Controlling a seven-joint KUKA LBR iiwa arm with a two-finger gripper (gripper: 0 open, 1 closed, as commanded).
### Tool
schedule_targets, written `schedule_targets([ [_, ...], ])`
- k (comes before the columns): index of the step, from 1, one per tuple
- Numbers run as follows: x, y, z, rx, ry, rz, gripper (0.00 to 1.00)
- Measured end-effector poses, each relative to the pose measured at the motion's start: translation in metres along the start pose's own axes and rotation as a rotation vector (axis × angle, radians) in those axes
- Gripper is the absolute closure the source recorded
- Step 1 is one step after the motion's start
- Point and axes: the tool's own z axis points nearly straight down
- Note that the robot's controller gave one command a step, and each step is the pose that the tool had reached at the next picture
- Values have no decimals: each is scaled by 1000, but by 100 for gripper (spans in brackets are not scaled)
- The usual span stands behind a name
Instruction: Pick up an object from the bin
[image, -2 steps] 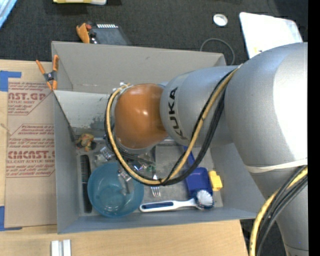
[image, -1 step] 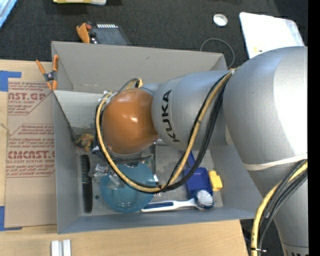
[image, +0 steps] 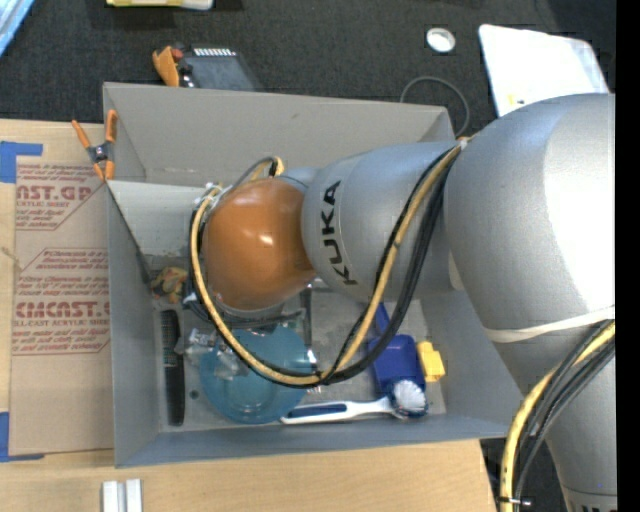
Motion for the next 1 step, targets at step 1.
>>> schedule_targets([
  [1, 3, 3, -28, -8, 7, 0, 100],
])
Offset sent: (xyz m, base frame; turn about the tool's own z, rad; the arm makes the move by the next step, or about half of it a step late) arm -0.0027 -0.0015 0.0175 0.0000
